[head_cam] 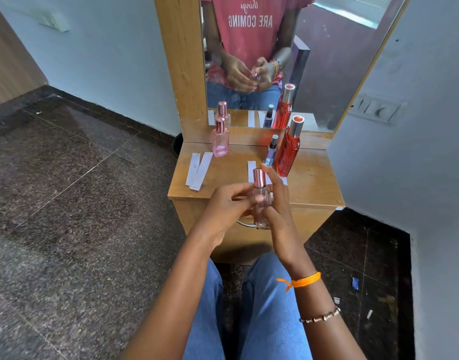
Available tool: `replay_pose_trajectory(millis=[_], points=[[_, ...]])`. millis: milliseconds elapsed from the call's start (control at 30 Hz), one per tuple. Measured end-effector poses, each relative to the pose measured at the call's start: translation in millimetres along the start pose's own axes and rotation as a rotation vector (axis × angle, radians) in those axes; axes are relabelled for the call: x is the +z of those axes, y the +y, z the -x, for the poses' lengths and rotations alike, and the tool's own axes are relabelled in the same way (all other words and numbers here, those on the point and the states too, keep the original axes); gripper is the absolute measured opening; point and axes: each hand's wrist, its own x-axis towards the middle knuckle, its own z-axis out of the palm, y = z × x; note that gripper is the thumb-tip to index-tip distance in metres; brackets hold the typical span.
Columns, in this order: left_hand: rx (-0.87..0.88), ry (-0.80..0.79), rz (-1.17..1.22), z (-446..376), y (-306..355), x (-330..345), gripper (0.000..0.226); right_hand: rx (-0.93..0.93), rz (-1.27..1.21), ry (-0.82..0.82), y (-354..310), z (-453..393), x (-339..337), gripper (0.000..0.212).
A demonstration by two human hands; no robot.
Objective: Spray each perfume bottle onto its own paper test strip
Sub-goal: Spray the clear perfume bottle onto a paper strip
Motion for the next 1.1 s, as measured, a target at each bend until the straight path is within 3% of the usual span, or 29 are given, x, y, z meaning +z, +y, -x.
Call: replay_pose_trajectory(millis=[100,200,300,467,533,700,800,933,1100], points=[[0.079,0.059,-0.123,0,-5,-1,0.020,0.041,0.072,-0.012,-4,-2,-5,0.050],[0.131,0.147,-0.321,-3,-7,-2,0.029,-0.074,0.171,0.070,-9,-7,-13,0.047],[0.175,0.137,-0.357,-4,-4,-1,0.029,-0.169,0.215,0.034,-12,-17,-22,0.044],[0.218,0.165,-0.404,-5,-6,-1,0.032,-0.143,0.279,0.099,-19,-31,-25,0.021],[0.226,0.169,-0.413,-5,-7,-1,0.031,-0.153,0.322,0.105,-22,-32,-26,0.025],[0.221,0.195,-0.393,-9,-8,-2,0.033,-0.065,0.354,-0.100,-21,-27,-30,0.045],[0.211,0.220,-0.351,-14,-8,-6,0.035,-0.078,0.424,-0.136,-15,-28,-28,0.054],[0.237,0.228,-0.360,-18,-3,-7,0.038,-0.148,0.537,-0.078,-11,-42,-25,0.050],[0.195,0.217,-0.328,-25,-3,-11,0.046,-0.224,0.779,-0.154,-16,-69,-26,0.044]])
